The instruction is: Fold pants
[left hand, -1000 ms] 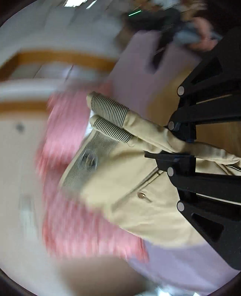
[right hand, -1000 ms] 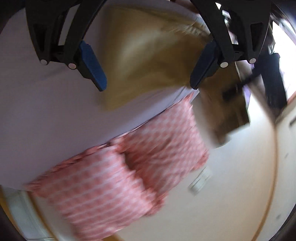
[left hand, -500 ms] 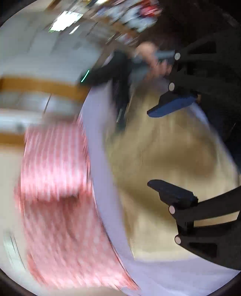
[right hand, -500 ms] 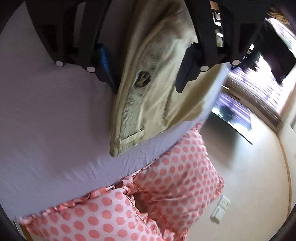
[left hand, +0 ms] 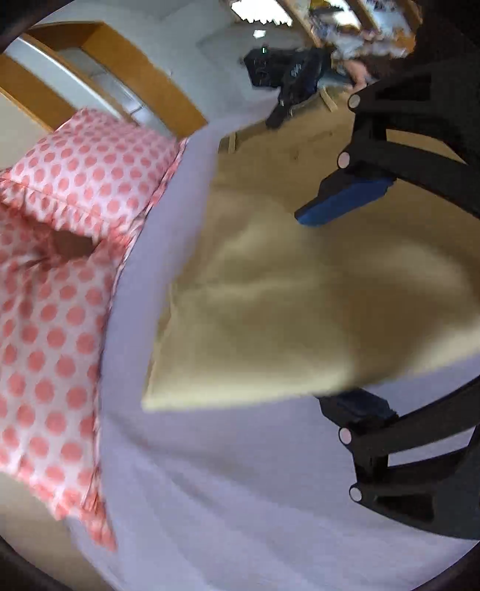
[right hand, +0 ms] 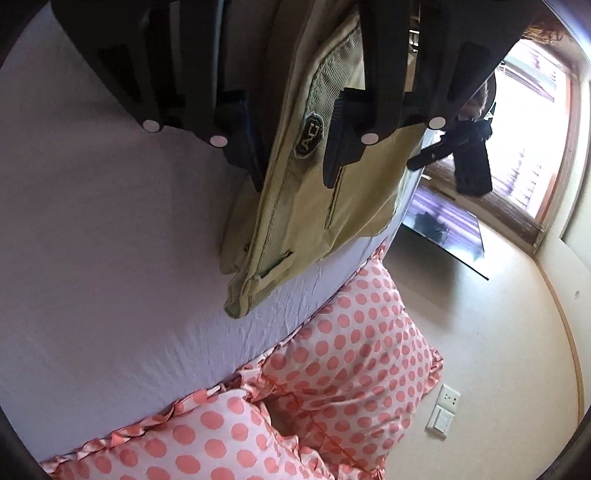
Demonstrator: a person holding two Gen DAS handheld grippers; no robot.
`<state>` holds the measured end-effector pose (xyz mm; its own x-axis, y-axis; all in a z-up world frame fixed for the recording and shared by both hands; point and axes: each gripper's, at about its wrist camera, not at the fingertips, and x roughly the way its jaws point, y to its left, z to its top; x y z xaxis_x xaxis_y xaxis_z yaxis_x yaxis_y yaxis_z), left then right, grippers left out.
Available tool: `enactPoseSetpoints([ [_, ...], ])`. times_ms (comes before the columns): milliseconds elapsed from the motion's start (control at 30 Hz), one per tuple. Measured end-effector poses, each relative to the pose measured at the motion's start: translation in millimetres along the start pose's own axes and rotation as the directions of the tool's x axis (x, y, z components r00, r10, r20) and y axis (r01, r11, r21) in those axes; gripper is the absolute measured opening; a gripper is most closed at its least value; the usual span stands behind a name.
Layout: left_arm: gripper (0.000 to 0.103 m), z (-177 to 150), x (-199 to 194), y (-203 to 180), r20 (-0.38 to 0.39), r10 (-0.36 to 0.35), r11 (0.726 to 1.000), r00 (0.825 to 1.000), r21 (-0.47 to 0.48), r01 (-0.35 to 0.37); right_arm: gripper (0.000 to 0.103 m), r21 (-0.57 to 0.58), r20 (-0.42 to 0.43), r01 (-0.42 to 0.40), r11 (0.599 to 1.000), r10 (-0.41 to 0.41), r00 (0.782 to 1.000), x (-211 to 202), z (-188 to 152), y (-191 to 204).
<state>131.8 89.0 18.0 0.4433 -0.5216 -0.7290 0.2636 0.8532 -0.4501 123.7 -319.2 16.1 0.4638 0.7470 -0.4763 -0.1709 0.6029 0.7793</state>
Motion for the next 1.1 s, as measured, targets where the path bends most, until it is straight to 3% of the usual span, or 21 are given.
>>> enactPoseSetpoints([
  [67, 0.079, 15.5, 9.9, 7.0, -0.027, -0.057, 0.998, 0.998, -0.035, 0.056, 0.026, 0.049, -0.037, -0.047, 0.998, 0.049, 0.998, 3.4, 3.8, -5.5],
  [100, 0.064, 18.6, 11.2, 8.1, -0.044, -0.079, 0.996, 0.996, -0.051, 0.076, 0.016, 0.136, -0.068, -0.124, 0.983, 0.134, 0.989, 7.7, 4.4, -16.7],
  [133, 0.04, 22.0, 13.3, 14.6, -0.061, -0.087, 0.994, 0.994, -0.076, 0.082, 0.015, 0.212, -0.072, -0.196, 0.957, 0.215, 0.974, 11.0, 3.4, -27.4],
  [200, 0.019, 20.8, 14.8, 30.8, -0.081, -0.13, 0.983, 0.988, -0.139, 0.118, 0.014, 0.213, -0.059, -0.235, 0.948, 0.253, 0.966, 9.1, 2.7, -27.5],
  [300, 0.011, 24.9, 8.9, 26.7, -0.066, -0.135, 0.983, 0.989, -0.135, 0.125, 0.013, 0.213, -0.051, -0.246, 0.945, 0.263, 0.963, 8.3, 9.9, -20.5],
  [467, 0.01, 66.7, -0.9, -9.0, 0.021, -0.042, 0.999, 0.999, -0.003, 0.042, 0.012, 0.131, -0.013, -0.231, 0.964, 0.235, 0.972, 9.2, 56.2, 3.9],
  [533, 0.01, 92.5, 6.5, -17.3, 0.08, 0.021, 0.999, 0.997, 0.032, -0.024, 0.012, 0.094, 0.019, -0.201, 0.975, 0.2, 0.98, 13.5, 81.6, 6.8],
  [633, 0.014, 126.1, 41.3, -19.8, 0.099, 0.153, 0.986, 0.983, 0.055, -0.159, 0.012, 0.103, 0.054, -0.117, 0.988, 0.112, 0.992, 28.2, 115.5, -9.8],
  [700, 0.022, 133.6, 73.5, -18.6, 0.055, 0.297, 0.95, 0.953, 0.087, -0.301, 0.013, 0.115, 0.035, 0.015, 0.993, -0.019, 0.999, 44.9, 127.1, -26.4],
  [733, 0.029, 132.6, 82.3, -17.3, 0.036, 0.33, 0.939, 0.943, 0.088, -0.332, 0.018, 0.101, 0.004, 0.107, 0.989, -0.108, 0.994, 53.7, 128.4, -30.6],
  [800, 0.031, 126.5, 77.1, -20.2, 0.067, 0.34, 0.934, 0.938, 0.092, -0.345, 0.027, 0.04, -0.022, 0.231, 0.972, -0.23, 0.973, 56.5, 125.9, -28.4],
  [867, 0.036, 115.7, 54.3, -28.6, 0.135, 0.382, 0.912, 0.914, 0.1, -0.397, 0.036, -0.044, 0.064, 0.314, 0.949, -0.311, 0.948, 35.1, 119.6, -11.0],
  [933, 0.068, 102.8, 24.1, -38.5, 0.221, 0.381, 0.911, 0.898, 0.072, -0.405, 0.07, -0.082, 0.142, 0.293, 0.953, -0.28, 0.949, 15.5, 112.5, 4.2],
  [1000, 0.083, 92.8, 6.0, -51.4, 0.274, 0.33, 0.932, 0.903, 0.058, -0.358, 0.073, -0.097, 0.136, 0.196, 0.976, -0.182, 0.974, 10.9, 105.6, 14.5],
  [1033, 0.09, 86.2, 1.1, -60.2, 0.286, 0.269, 0.951, 0.92, 0.072, -0.301, 0.073, -0.099, 0.118, 0.163, 0.982, -0.151, 0.981, 13.6, 103.1, 16.7],
  [1100, 0.093, 79.6, 9.5, -70.5, 0.238, 0.169, 0.975, 0.956, 0.098, -0.197, 0.077, -0.067, 0.046, 0.097, 0.993, -0.095, 0.994, 31.2, 100.4, 16.9],
])
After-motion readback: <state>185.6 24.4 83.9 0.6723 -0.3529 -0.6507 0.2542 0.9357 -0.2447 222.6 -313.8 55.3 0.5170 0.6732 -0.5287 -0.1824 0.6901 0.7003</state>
